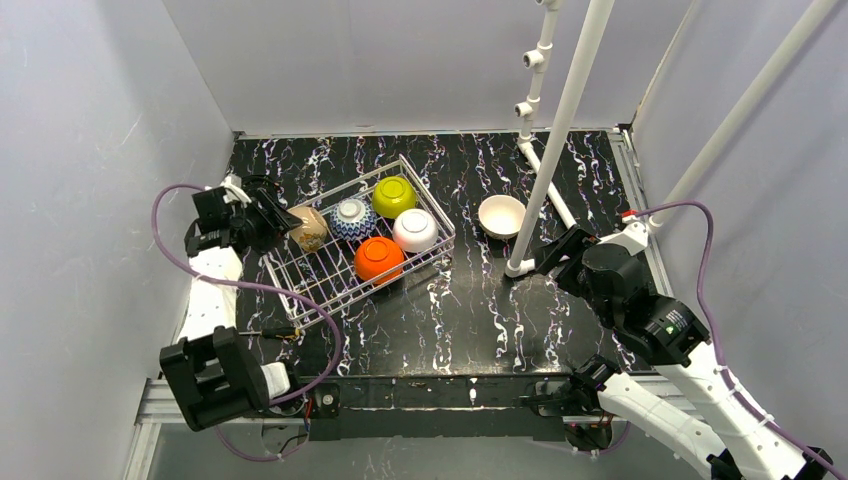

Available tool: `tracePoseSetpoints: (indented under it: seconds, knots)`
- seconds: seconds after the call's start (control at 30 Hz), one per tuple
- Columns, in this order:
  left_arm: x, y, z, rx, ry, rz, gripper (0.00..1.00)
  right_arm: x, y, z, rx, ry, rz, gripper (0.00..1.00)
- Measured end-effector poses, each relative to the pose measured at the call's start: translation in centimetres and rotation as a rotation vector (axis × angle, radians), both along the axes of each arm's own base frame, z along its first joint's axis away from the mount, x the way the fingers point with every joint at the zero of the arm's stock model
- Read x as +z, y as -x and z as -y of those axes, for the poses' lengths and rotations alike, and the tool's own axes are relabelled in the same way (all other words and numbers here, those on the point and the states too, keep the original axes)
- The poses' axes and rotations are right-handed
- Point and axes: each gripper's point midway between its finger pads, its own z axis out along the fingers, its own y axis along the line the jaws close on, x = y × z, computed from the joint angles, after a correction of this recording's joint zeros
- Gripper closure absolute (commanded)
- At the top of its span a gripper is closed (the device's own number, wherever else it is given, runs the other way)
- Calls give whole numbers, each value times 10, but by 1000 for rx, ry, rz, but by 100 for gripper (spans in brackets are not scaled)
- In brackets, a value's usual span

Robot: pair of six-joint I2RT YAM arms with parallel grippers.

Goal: Load the bowls into the dish rack

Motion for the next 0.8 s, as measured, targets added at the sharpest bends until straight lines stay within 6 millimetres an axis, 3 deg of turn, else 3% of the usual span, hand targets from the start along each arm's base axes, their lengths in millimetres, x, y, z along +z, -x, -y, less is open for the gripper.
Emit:
tracePoseSetpoints:
  seconds: [0.23, 0.47, 0.8]
  knots:
    - [-34, -4, 10, -42, 12, -108, 60, -2, 0, 0, -1, 1, -4, 14]
    - [-34, 6, 4, -19, -45, -124, 70, -2, 0, 0, -3, -3, -5, 14]
    - [-36, 14, -18, 68, -157, -143, 72, -3, 0, -1, -4, -6, -6, 14]
